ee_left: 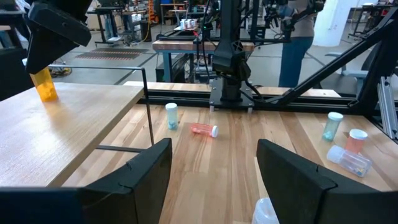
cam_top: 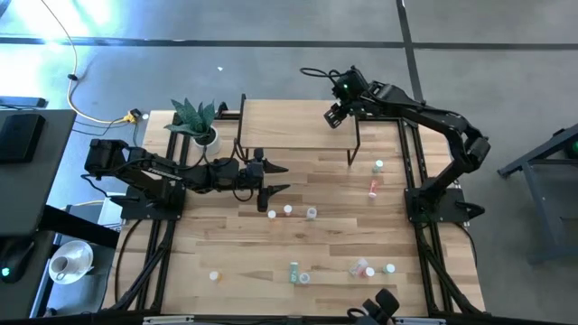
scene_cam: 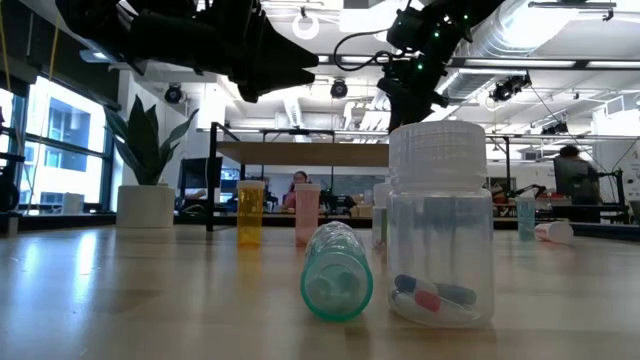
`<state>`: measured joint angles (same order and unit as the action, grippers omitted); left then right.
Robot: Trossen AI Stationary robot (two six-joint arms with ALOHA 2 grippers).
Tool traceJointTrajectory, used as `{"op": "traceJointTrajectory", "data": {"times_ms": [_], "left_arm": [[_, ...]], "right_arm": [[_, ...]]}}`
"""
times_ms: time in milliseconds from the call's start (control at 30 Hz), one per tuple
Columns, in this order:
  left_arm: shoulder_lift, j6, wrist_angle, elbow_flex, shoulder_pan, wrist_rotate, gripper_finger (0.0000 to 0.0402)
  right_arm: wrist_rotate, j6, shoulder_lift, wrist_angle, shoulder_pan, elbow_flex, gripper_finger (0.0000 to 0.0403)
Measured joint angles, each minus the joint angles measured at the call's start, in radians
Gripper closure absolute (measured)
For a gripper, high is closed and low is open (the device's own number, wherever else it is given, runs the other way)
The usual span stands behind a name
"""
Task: Pick and place medicine bottles onto shelf by color
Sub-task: Put the top left pink pill bottle on the shelf
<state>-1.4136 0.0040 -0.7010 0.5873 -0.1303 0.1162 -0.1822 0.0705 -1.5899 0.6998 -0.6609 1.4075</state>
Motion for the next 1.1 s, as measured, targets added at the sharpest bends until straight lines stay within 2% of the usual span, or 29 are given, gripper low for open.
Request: {"op": "traceJointTrajectory", "data": {"times_ms": [333, 567, 800, 1000, 1100], "left_arm": [[0.000, 0.000, 0.002, 0.000, 0.000, 0.000, 0.0177], [0.000, 0.000, 0.029, 0.000, 0.000, -0.002, 0.0177], [0.001, -0.006, 0.032, 0.000, 0.000, -0.024, 0.0177], [0.001, -0.027, 0.032, 0.000, 0.000, -0.081, 0.0177], [0.000, -0.038, 0.103, 0.029, 0.001, -0.087, 0.0177]], "right_arm": [[0.031, 0.012, 0.104, 0.065, 0.013, 0.040, 0.0215], [0.057, 0.005, 0.244, 0.206, 0.115, 0.010, 0.0215], [0.063, 0.076, 0.436, 0.178, 0.271, -0.202, 0.0215], [0.061, 0.176, 0.594, 0.004, 0.403, -0.413, 0.0215], [0.050, 0.199, 0.647, -0.100, 0.472, -0.500, 0.0215]]}}
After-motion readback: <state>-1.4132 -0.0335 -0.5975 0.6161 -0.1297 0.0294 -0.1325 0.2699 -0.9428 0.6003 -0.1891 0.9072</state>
